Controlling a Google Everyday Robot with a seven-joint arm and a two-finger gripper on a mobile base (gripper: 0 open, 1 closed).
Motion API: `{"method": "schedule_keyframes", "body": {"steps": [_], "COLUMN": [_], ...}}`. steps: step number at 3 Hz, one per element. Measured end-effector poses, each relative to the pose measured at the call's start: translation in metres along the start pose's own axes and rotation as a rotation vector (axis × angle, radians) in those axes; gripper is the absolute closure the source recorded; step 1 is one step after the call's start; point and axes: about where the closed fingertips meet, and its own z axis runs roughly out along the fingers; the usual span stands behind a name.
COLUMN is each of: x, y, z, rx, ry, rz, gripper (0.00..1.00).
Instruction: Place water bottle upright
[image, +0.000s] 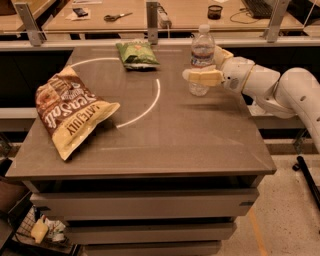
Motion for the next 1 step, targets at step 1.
{"method": "schedule_keyframes", "body": {"steps": [1], "x": [0.0000], "y": [0.0001], "z": [0.0001], "rx": [0.000], "ry": [0.000], "rz": [0.000], "gripper": [0.00]}}
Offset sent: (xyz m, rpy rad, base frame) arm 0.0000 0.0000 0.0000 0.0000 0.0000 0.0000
